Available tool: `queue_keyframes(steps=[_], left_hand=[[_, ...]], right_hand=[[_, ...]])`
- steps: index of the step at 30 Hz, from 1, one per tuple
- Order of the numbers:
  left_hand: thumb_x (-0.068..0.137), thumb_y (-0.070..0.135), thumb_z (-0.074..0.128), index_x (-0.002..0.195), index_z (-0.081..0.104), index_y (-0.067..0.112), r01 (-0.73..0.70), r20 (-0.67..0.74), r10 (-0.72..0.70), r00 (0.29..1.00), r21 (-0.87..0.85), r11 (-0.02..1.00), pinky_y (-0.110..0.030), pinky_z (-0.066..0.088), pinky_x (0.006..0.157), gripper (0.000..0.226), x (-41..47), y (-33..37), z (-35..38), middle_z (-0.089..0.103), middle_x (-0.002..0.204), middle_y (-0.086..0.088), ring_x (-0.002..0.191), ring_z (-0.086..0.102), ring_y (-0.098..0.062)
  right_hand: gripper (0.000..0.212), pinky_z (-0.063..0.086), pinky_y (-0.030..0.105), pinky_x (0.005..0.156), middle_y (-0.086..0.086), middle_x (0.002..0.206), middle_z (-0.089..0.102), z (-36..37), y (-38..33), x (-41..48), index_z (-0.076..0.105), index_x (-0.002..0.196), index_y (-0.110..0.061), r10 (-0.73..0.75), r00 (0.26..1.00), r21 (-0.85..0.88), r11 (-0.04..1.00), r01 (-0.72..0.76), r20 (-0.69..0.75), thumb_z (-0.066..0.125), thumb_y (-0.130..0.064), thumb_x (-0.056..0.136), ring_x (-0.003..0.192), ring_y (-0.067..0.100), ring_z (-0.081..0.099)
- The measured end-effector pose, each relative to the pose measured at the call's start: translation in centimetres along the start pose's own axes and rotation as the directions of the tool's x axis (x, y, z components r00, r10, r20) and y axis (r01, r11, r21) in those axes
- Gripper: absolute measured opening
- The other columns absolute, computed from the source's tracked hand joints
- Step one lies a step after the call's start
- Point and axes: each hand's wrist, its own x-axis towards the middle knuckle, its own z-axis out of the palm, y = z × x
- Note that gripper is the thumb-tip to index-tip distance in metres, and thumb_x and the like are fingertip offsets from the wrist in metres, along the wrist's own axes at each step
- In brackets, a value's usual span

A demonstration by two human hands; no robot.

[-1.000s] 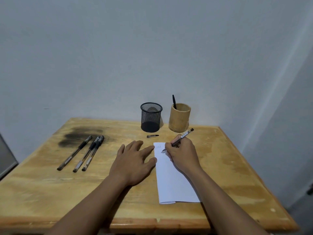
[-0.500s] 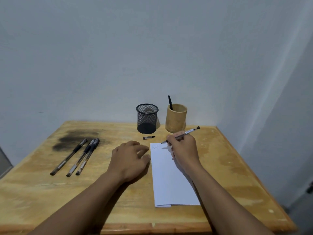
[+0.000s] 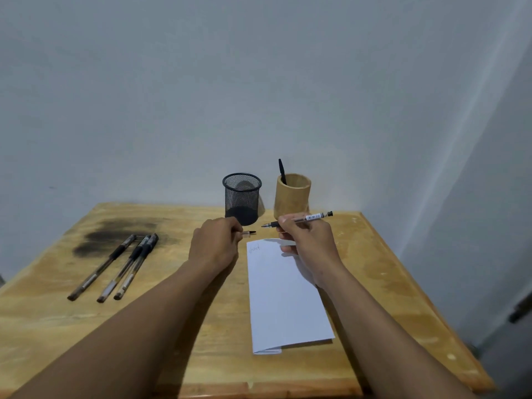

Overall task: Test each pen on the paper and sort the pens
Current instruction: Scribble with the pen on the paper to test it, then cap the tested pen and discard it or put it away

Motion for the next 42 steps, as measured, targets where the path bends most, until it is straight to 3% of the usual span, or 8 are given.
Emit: queue_keyframes(steps=[4,7,9,17,22,28,34,42], left_hand=[[0.093,0.018,0.062,0.092,0.071,0.024,-0.046,-0.055,0.033,0.998,-0.238,0.970,-0.034,0.052,0.074,0.011,-0.5,0.9,-1.5,0.073,0.087,0.008,0.084,0.065,-0.014],[0.094,0.016,0.063,0.092,0.072,0.022,-0.104,-0.084,0.081,0.993,-0.326,0.940,-0.010,0.042,0.066,0.012,-0.7,2.5,-3.1,0.072,0.086,0.012,0.083,0.064,0.001],[0.093,0.013,0.064,0.090,0.072,0.022,-0.139,-0.089,0.114,0.990,-0.366,0.920,-0.005,0.039,0.063,0.012,-0.9,3.3,-3.9,0.071,0.082,0.014,0.081,0.062,0.009],[0.090,0.012,0.067,0.089,0.073,0.018,-0.195,-0.124,0.157,0.980,-0.406,0.893,-0.004,0.038,0.062,0.008,-1.6,5.1,-5.7,0.068,0.076,0.019,0.076,0.060,0.012],[0.091,0.014,0.068,0.090,0.073,0.019,-0.175,-0.100,0.144,0.984,-0.486,0.856,-0.008,0.044,0.066,0.007,-2.0,5.5,-5.9,0.073,0.081,0.012,0.079,0.065,0.001],[0.091,0.019,0.070,0.094,0.076,0.022,-0.076,-0.028,0.076,0.997,-0.667,0.741,-0.027,0.055,0.082,0.008,-2.4,5.9,-5.7,0.077,0.087,0.008,0.088,0.071,-0.005],[0.092,0.015,0.069,0.092,0.077,0.017,0.000,0.004,0.006,1.000,-0.764,0.645,-0.024,0.049,0.071,0.009,-2.4,5.7,-5.5,0.075,0.076,0.006,0.068,0.063,0.000],[0.093,0.011,0.067,0.092,0.077,0.012,0.032,0.006,-0.050,0.999,-0.831,0.555,-0.023,0.057,0.076,0.010,-2.0,6.1,-5.3,0.076,0.078,0.001,0.078,0.070,-0.007]], right_hand=[[0.015,0.062,0.035,0.078,0.006,0.100,0.075,-0.4,-0.3,0.4,0.074,0.105,-0.008,0.034,0.999,0.091,0.995,-0.034,-0.003,0.071,-0.019,0.094,0.095,0.017,0.073],[0.012,0.061,0.038,0.080,0.006,0.097,0.076,-0.6,-0.7,0.4,0.074,0.102,-0.008,0.052,0.999,0.152,0.987,-0.052,0.008,0.071,-0.016,0.094,0.093,0.016,0.074],[0.010,0.062,0.037,0.079,0.007,0.097,0.077,-0.8,-1.0,0.3,0.075,0.100,-0.010,0.051,0.999,0.170,0.984,-0.053,0.013,0.072,-0.017,0.093,0.092,0.015,0.075],[0.010,0.061,0.034,0.075,0.008,0.089,0.078,-2.0,-2.9,-0.9,0.074,0.098,-0.009,0.058,0.998,0.312,0.948,-0.058,0.009,0.074,-0.017,0.092,0.084,0.015,0.074],[0.012,0.061,0.032,0.074,0.009,0.090,0.078,-2.2,-3.6,-1.5,0.074,0.099,-0.008,0.050,0.999,0.323,0.945,-0.053,0.018,0.075,-0.017,0.091,0.085,0.016,0.074],[0.016,0.061,0.033,0.075,0.019,0.107,0.076,-1.5,-3.6,-1.7,0.075,0.102,-0.006,0.067,0.996,0.377,0.922,-0.081,0.050,0.076,-0.016,0.089,0.096,0.023,0.074],[0.016,0.063,0.034,0.080,0.020,0.101,0.077,-1.0,-3.5,-1.7,0.075,0.099,-0.001,0.074,0.995,0.411,0.906,-0.095,0.067,0.076,-0.012,0.088,0.093,0.024,0.074],[0.018,0.063,0.030,0.073,0.021,0.093,0.073,-0.3,-3.1,-1.2,0.073,0.100,0.006,0.086,0.994,0.494,0.863,-0.105,0.062,0.076,-0.007,0.087,0.084,0.024,0.073]])
